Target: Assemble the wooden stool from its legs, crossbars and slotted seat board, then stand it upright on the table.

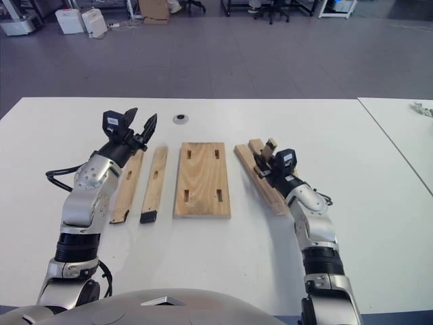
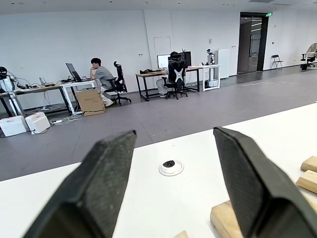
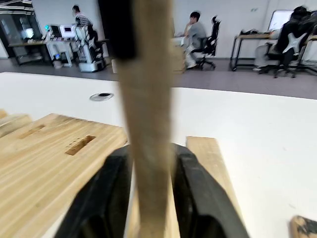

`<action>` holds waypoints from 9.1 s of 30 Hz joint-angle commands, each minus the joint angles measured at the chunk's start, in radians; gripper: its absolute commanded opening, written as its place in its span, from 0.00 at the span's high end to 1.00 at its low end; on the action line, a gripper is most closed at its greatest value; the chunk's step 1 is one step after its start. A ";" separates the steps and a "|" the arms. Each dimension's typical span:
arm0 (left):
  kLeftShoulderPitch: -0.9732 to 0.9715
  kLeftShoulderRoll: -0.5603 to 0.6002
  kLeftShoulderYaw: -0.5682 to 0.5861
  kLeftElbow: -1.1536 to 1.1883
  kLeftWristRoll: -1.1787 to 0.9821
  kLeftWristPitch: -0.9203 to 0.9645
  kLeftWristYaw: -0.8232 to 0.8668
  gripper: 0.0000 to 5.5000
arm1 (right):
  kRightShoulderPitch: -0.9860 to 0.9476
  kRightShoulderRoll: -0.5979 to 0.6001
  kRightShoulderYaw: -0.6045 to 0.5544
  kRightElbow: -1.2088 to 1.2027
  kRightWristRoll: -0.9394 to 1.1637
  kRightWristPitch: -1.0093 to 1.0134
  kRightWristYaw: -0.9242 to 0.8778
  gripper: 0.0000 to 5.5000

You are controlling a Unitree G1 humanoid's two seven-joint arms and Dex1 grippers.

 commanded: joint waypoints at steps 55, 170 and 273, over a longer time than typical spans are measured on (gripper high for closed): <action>-0.209 -0.414 0.270 0.019 -0.970 0.569 0.328 0.60 | -0.080 -0.130 0.063 -0.672 0.144 0.485 0.133 0.62; 0.066 0.099 -0.056 -0.277 -0.284 0.491 0.170 0.62 | -0.326 -0.122 -0.140 -0.111 0.138 0.449 0.103 0.45; -0.105 -0.050 -0.242 -0.289 -0.111 0.058 -0.052 0.24 | 0.199 -0.170 -0.096 -0.864 0.389 0.450 -0.234 0.37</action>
